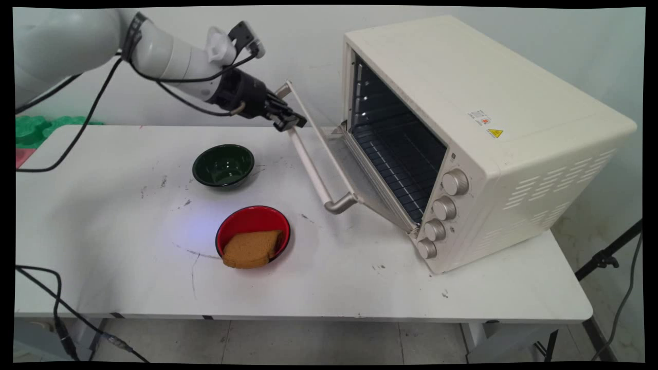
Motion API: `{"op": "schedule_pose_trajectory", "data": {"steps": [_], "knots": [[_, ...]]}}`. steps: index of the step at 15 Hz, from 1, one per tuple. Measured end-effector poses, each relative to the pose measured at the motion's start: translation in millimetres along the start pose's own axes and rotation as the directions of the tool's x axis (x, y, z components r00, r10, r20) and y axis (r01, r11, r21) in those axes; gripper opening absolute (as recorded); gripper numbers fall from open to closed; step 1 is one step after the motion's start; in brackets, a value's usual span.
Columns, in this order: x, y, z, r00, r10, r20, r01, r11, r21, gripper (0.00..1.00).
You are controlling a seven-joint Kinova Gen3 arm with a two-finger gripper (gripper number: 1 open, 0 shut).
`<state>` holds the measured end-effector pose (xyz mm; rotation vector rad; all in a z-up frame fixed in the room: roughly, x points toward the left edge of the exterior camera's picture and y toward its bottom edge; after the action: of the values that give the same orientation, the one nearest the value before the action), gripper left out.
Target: Open the oven
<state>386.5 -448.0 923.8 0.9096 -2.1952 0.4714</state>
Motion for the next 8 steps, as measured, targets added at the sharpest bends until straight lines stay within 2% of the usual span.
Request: {"op": "schedule_pose_trajectory", "data": {"steps": [8], "knots": [[-56, -20, 0, 1.0, 0.003, -0.016, -0.003, 1.0, -0.021, 0.0]]}}
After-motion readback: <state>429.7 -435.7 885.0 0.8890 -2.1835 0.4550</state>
